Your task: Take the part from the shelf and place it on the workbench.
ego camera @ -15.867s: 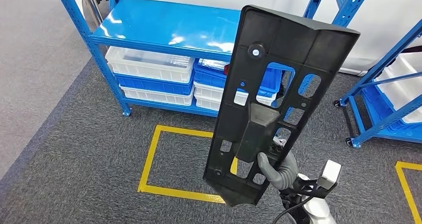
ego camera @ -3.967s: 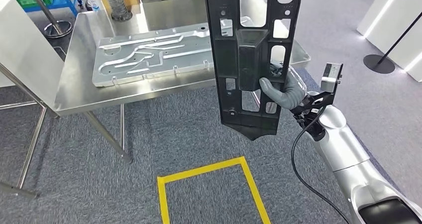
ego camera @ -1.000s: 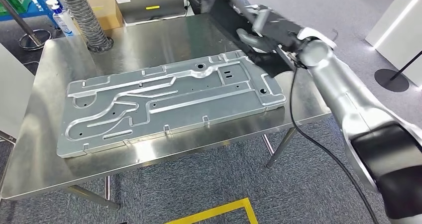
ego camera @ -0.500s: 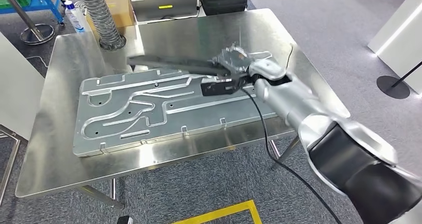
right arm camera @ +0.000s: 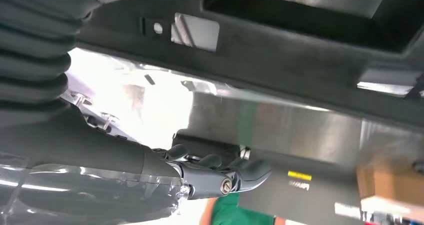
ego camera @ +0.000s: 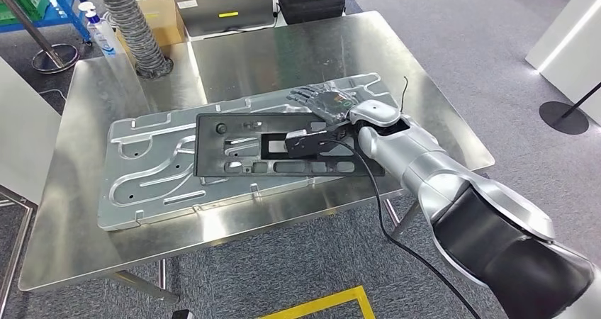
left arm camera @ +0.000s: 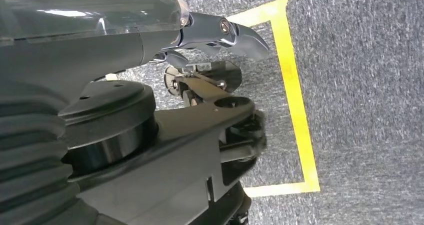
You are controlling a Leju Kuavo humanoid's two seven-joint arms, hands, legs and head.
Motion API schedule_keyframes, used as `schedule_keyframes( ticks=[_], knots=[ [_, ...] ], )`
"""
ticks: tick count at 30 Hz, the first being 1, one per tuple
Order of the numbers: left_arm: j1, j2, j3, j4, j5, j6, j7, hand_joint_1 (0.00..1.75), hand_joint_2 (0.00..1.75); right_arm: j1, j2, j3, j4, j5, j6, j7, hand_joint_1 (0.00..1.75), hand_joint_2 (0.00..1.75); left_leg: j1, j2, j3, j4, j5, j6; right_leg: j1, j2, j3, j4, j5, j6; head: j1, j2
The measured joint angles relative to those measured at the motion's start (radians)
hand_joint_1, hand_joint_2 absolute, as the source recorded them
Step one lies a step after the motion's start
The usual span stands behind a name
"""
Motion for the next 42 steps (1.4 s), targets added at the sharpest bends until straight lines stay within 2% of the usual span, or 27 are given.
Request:
schedule_keyframes(
  ticks=[2, 4, 5, 7, 9, 10, 12, 13, 14, 15, 16, 17, 19, 21, 23, 25, 27, 28, 29, 30, 31, 33, 35, 37, 39, 40, 42],
  knots=[
    [0.0, 0.001, 0.0, 0.0, 0.001, 0.0, 0.0, 0.0, 0.0, 0.002, 0.001, 0.0, 0.001, 0.003, 0.002, -0.005, 0.0, 0.0, 0.01, 0.001, 0.062, -0.13, 0.068, -0.009, -0.005, 0.001, 0.002, 0.005, -0.004, 0.008, 0.0, 0.0],
    [-0.001, 0.001, 0.0, 0.0, 0.002, 0.0, 0.0, 0.0, 0.0, 0.002, 0.004, -0.001, 0.001, 0.005, 0.0, -0.009, 0.0, 0.0, 0.01, 0.0, 0.119, -0.244, 0.106, -0.005, -0.005, 0.003, 0.0, 0.011, -0.008, 0.021, 0.0, 0.0],
    [-0.001, 0.001, 0.0, 0.0, 0.002, 0.0, 0.0, 0.0, 0.0, 0.002, 0.006, -0.001, 0.001, 0.01, -0.003, -0.011, 0.0, 0.0, 0.009, -0.002, 0.129, -0.266, 0.108, 0.001, -0.004, 0.003, -0.002, 0.013, -0.008, 0.027, 0.0, 0.0],
    [0.0, 0.002, 0.0, 0.0, 0.002, 0.001, 0.001, 0.0, 0.0, 0.005, 0.011, -0.001, 0.0, 0.022, -0.012, -0.016, 0.0, 0.0, 0.004, -0.006, 0.129, -0.27, 0.109, 0.019, -0.005, 0.001, -0.003, 0.012, -0.006, 0.04, 0.0, 0.0],
    [0.0, 0.004, 0.0, 0.0, 0.003, 0.002, 0.0, 0.0, 0.0, 0.005, 0.015, -0.001, 0.0, 0.032, -0.022, -0.018, 0.0, 0.0, 0.002, -0.011, 0.132, -0.277, 0.115, 0.034, -0.01, -0.001, -0.011, 0.033, -0.024, 0.049, 0.0, 0.0],
    [0.0, 0.005, 0.0, 0.0, 0.004, 0.002, 0.0, 0.0, 0.0, 0.006, 0.016, -0.001, -0.001, 0.036, -0.025, -0.019, 0.0, 0.0, 0.002, -0.015, 0.133, -0.28, 0.118, 0.04, -0.011, -0.001, -0.027, 0.071, -0.048, 0.051, 0.0, 0.0],
    [0.0, 0.006, 0.0, 0.0, 0.006, 0.002, 0.0, 0.0, 0.0, 0.01, 0.02, -0.001, -0.001, 0.049, -0.03, -0.019, 0.0, 0.0, -0.001, -0.023, 0.133, -0.281, 0.12, 0.049, -0.012, 0.0, -0.089, 0.204, -0.114, 0.052, 0.0, 0.0],
    [0.001, 0.007, 0.0, 0.0, 0.007, 0.002, 0.0, 0.0, 0.0, 0.013, 0.022, 0.0, -0.001, 0.058, -0.032, -0.018, 0.0, 0.0, -0.003, -0.029, 0.133, -0.28, 0.12, 0.051, -0.011, 0.001, -0.12, 0.269, -0.137, 0.052, 0.0, 0.0],
    [0.002, 0.007, 0.0, 0.0, 0.008, 0.002, 0.0, 0.0, 0.0, 0.016, 0.026, 0.0, -0.001, 0.07, -0.033, -0.016, 0.0, 0.0, -0.006, -0.036, 0.132, -0.279, 0.12, 0.052, -0.011, 0.001, -0.14, 0.307, -0.144, 0.051, 0.0, 0.0],
    [0.002, 0.007, 0.0, 0.0, 0.008, 0.002, 0.0, 0.0, 0.0, 0.017, 0.029, 0.002, -0.001, 0.083, -0.033, -0.012, 0.0, 0.0, -0.008, -0.045, 0.132, -0.278, 0.12, 0.052, -0.01, 0.002, -0.139, 0.305, -0.13, 0.048, 0.0, 0.0],
    [0.003, 0.007, 0.0, 0.0, 0.008, 0.002, 0.0, 0.0, 0.0, 0.017, 0.032, 0.003, -0.001, 0.098, -0.033, -0.008, 0.0, 0.0, -0.01, -0.056, 0.132, -0.276, 0.12, 0.052, -0.009, 0.006, -0.118, 0.26, -0.098, 0.042, 0.0, 0.0],
    [0.003, 0.007, 0.0, 0.0, 0.008, 0.002, 0.0, 0.0, 0.0, 0.013, 0.035, 0.004, -0.002, 0.112, -0.033, -0.003, 0.0, 0.0, -0.011, -0.067, 0.132, -0.274, 0.119, 0.051, -0.007, 0.017, -0.084, 0.186, -0.06, 0.035, 0.0, 0.0],
    [0.002, 0.008, 0.0, 0.0, 0.008, 0.002, 0.001, 0.0, 0.0, 0.004, 0.042, 0.008, -0.003, 0.142, -0.034, 0.007, 0.0, 0.0, -0.009, -0.083, 0.129, -0.271, 0.119, 0.047, -0.004, 0.056, -0.025, 0.06, -0.016, 0.025, 0.0, 0.0],
    [0.001, 0.008, 0.0, 0.0, 0.008, 0.001, 0.001, 0.0, 0.0, -0.004, 0.055, 0.018, -0.008, 0.175, -0.035, 0.017, 0.0, 0.0, -0.002, -0.095, 0.121, -0.272, 0.12, 0.036, 0.002, 0.073, -0.009, 0.023, -0.013, 0.022, 0.0, 0.0],
    [0.002, 0.008, 0.0, 0.0, 0.008, 0.001, 0.002, 0.0, 0.0, -0.009, 0.072, 0.029, -0.017, 0.201, -0.035, 0.024, 0.0, 0.0, 0.0, -0.106, 0.118, -0.275, 0.121, 0.023, 0.004, 0.054, -0.004, 0.013, -0.007, 0.016, 0.0, 0.0],
    [0.002, 0.008, 0.0, 0.0, 0.009, 0.001, 0.003, 0.0, 0.0, -0.017, 0.088, 0.036, -0.028, 0.215, -0.035, 0.029, 0.0, 0.0, -0.005, -0.071, 0.105, -0.244, 0.099, 0.013, -0.001, 0.033, 0.006, -0.003, -0.002, 0.008, 0.0, 0.0],
    [-0.002, 0.009, 0.0, 0.0, 0.012, 0.002, 0.004, 0.0, 0.0, -0.026, 0.099, 0.044, -0.038, 0.227, -0.031, 0.03, 0.0, 0.0, -0.005, -0.021, 0.056, -0.139, 0.044, 0.002, -0.001, 0.008, 0.012, -0.01, -0.002, 0.001, 0.0, 0.0],
    [-0.004, 0.009, 0.001, 0.0, 0.013, 0.002, 0.004, 0.0, 0.0, -0.029, 0.103, 0.048, -0.044, 0.231, -0.027, 0.03, 0.0, 0.0, -0.001, -0.011, 0.023, -0.073, 0.018, -0.004, 0.0, -0.006, 0.013, -0.009, -0.003, 0.0, 0.0, 0.0],
    [-0.005, 0.009, 0.001, 0.0, 0.014, 0.002, 0.006, 0.0, 0.0, -0.03, 0.106, 0.052, -0.05, 0.235, -0.021, 0.03, 0.0, 0.0, 0.002, -0.007, -0.003, -0.025, 0.005, -0.009, 0.001, -0.019, 0.013, -0.008, -0.005, -0.001, 0.0, 0.0],
    [-0.005, 0.009, 0.001, 0.0, 0.016, 0.001, 0.008, 0.0, 0.0, -0.031, 0.109, 0.055, -0.055, 0.236, -0.012, 0.03, 0.0, 0.0, 0.005, -0.005, -0.013, -0.009, 0.008, -0.013, 0.001, -0.029, 0.014, -0.007, -0.007, -0.001, 0.0, 0.0],
    [-0.005, 0.009, 0.002, 0.0, 0.018, 0.001, 0.011, 0.0, 0.0, -0.032, 0.113, 0.057, -0.061, 0.234, -0.003, 0.03, 0.0, 0.0, 0.008, -0.002, -0.003, -0.031, 0.029, -0.017, 0.001, -0.038, 0.014, -0.005, -0.009, 0.001, 0.0, 0.0],
    [-0.006, 0.009, 0.002, 0.0, 0.022, 0.0, 0.018, 0.0, 0.0, -0.04, 0.118, 0.059, -0.071, 0.229, 0.015, 0.03, 0.0, 0.0, 0.012, 0.008, 0.063, -0.162, 0.09, -0.019, -0.001, -0.05, 0.014, 0.003, -0.014, 0.008, 0.0, 0.0],
    [-0.007, 0.009, 0.003, 0.0, 0.024, -0.002, 0.024, 0.0, 0.0, -0.051, 0.121, 0.059, -0.078, 0.224, 0.032, 0.034, 0.0, 0.0, 0.009, 0.015, 0.113, -0.258, 0.124, -0.009, 0.002, -0.059, 0.011, 0.013, -0.017, 0.017, 0.0, 0.0],
    [-0.007, 0.009, 0.004, 0.0, 0.028, -0.004, 0.03, 0.0, 0.0, -0.059, 0.121, 0.059, -0.081, 0.221, 0.051, 0.044, 0.0, 0.0, 0.003, 0.014, 0.116, -0.269, 0.129, 0.006, 0.005, -0.062, 0.006, 0.017, -0.015, 0.027, 0.0, 0.0],
    [-0.007, 0.01, 0.006, 0.0, 0.03, -0.006, 0.036, 0.0, 0.0, -0.066, 0.117, 0.059, -0.081, 0.219, 0.064, 0.053, 0.0, 0.0, 0.003, 0.011, 0.112, -0.27, 0.136, 0.02, 0.002, -0.057, 0.001, 0.024, -0.022, 0.038, 0.0, 0.0],
    [-0.009, 0.01, 0.007, 0.0, 0.031, -0.008, 0.039, 0.0, 0.0, -0.071, 0.111, 0.059, -0.081, 0.218, 0.067, 0.057, 0.0, 0.0, 0.003, 0.011, 0.11, -0.272, 0.141, 0.028, -0.001, -0.047, -0.008, 0.045, -0.043, 0.043, 0.0, 0.0],
    [-0.013, 0.01, 0.007, 0.0, 0.031, -0.012, 0.044, 0.0, 0.0, -0.082, 0.097, 0.057, -0.079, 0.216, 0.071, 0.063, 0.0, 0.0, 0.002, 0.011, 0.099, -0.275, 0.151, 0.042, -0.004, -0.019, -0.05, 0.15, -0.119, 0.049, 0.0, 0.0]
  ],
)
